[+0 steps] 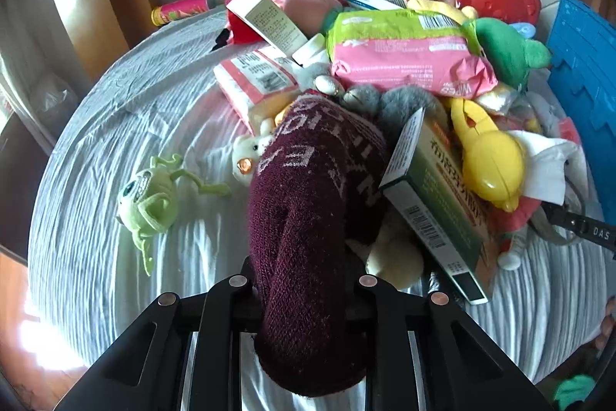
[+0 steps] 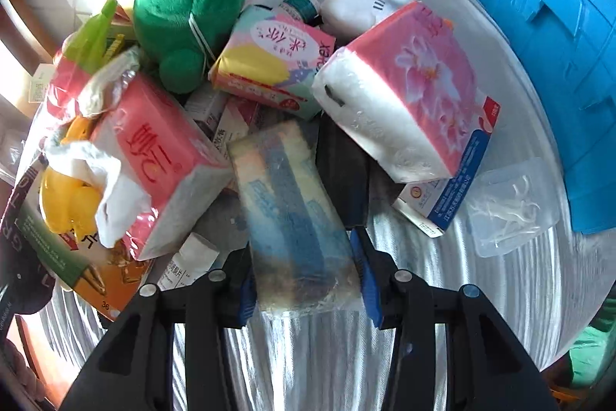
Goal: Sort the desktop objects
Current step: 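Grasp the maroon knit sock with the left tool while the right grasps a clear-wrapped pack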
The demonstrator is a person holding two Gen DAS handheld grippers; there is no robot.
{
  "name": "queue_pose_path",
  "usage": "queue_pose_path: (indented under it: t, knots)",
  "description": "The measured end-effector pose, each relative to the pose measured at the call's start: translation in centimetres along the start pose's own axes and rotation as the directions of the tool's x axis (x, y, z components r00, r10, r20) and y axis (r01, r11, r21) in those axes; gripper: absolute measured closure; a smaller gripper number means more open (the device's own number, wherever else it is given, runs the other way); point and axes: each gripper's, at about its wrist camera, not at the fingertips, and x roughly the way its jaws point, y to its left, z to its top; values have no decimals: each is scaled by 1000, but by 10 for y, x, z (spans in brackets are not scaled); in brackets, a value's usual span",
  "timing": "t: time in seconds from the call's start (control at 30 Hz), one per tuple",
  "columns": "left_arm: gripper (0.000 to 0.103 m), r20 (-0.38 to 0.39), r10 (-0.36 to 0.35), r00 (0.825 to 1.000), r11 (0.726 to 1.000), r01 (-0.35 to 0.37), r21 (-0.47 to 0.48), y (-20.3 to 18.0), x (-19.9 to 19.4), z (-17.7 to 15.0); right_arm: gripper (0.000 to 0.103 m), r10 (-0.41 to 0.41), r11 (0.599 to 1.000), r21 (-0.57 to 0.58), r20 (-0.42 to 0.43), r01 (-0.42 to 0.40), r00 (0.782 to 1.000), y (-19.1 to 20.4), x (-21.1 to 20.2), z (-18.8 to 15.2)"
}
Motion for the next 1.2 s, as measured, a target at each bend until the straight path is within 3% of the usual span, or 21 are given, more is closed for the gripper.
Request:
queue_pose_path:
  t: [0.3, 0.47, 0.87, 1.2]
  knots:
    - [83, 150, 34, 988, 999, -28, -42, 20, -48, 30, 60, -59, 995, -75, 95, 66, 994, 8, -32, 3]
    - [83, 181, 7, 983, 1000, -3, -23, 14, -61, 40, 60, -53, 993, -95, 140, 67, 989, 4, -46, 13]
    - [83, 171, -116, 978, 991, 102, 89, -53, -75, 41, 60, -27, 987, -148, 258, 67, 966, 11, -96, 28]
    - [83, 198, -149, 969, 983, 124, 132, -108, -98, 51, 60, 32, 978, -205, 351, 43, 936, 21, -144, 49]
